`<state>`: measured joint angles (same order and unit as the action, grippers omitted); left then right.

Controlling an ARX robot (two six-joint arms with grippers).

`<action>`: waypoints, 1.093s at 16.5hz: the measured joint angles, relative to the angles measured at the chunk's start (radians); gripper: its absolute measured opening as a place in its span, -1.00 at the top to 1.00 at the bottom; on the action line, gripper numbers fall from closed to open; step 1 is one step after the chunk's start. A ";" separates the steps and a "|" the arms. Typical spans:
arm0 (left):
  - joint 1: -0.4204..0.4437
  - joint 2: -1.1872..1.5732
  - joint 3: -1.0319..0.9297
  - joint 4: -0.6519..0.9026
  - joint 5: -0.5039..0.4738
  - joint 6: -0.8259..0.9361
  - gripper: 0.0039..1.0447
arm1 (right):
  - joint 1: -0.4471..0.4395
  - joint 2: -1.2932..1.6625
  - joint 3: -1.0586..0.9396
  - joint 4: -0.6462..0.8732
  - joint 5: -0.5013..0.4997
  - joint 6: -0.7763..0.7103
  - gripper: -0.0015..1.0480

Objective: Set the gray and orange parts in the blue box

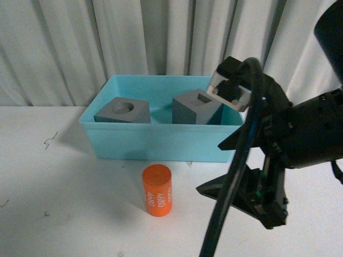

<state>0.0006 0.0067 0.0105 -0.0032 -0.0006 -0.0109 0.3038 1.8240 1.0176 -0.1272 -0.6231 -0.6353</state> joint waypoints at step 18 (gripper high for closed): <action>0.000 0.000 0.000 0.000 0.000 0.000 -0.88 | 0.182 0.367 0.343 -0.002 0.134 0.093 -0.87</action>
<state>0.0006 0.0067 0.0105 -0.0036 -0.0006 -0.0105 0.4854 2.1910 1.3602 -0.1287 -0.4892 -0.5419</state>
